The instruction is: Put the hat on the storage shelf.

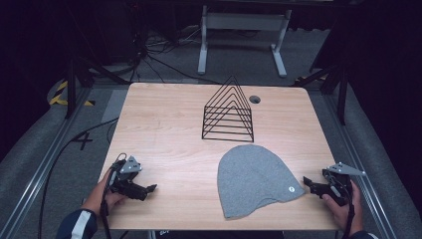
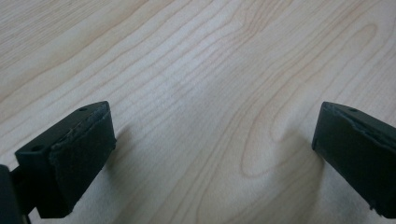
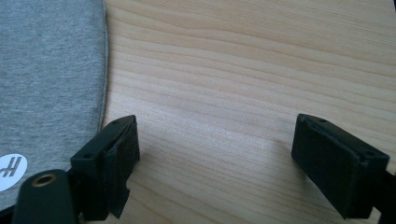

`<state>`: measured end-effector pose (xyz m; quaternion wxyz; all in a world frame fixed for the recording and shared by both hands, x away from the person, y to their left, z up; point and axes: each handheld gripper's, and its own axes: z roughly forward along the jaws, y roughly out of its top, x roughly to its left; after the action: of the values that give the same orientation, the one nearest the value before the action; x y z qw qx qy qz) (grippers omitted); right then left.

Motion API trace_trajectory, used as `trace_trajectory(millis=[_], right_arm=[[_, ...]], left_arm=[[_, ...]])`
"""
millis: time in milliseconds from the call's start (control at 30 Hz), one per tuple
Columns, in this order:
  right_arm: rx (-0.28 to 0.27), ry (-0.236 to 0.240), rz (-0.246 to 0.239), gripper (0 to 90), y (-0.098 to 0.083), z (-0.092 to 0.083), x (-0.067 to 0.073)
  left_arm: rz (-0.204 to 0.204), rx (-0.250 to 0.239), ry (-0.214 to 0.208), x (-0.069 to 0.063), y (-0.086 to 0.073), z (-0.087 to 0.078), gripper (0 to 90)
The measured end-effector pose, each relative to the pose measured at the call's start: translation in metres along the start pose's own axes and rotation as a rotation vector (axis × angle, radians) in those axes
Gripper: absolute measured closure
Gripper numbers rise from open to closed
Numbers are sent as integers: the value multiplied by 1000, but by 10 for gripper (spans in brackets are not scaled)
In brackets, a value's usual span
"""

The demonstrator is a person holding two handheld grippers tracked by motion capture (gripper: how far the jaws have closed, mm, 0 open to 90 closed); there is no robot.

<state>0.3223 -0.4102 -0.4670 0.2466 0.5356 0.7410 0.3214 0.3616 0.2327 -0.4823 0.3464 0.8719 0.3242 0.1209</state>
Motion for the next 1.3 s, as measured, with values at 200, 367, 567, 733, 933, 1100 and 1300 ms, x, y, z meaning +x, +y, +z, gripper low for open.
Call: trace_trajectory(millis=[200,367,567,733,933,1100,1300], right_arm=[[-1,0,0,152,0,0,0],[1,-1,-3,150,1,1,0],[22,22,-33,156,5,3,-2],[51,80,-86,293,9,0,-5],[-26,212,-208,572,30,-5,13],[-5,275,-297,697,45,0,34],[40,318,-387,770,56,15,60]], left_arm=[[-10,-5,10,-1,4,4,0],[-18,17,14,-5,9,4,28],[33,23,-15,-10,21,8,164],[48,-11,-72,-15,32,18,229],[87,-47,-124,-39,59,34,271],[157,-72,-171,-70,83,48,293],[267,-71,-248,-119,108,69,300]])
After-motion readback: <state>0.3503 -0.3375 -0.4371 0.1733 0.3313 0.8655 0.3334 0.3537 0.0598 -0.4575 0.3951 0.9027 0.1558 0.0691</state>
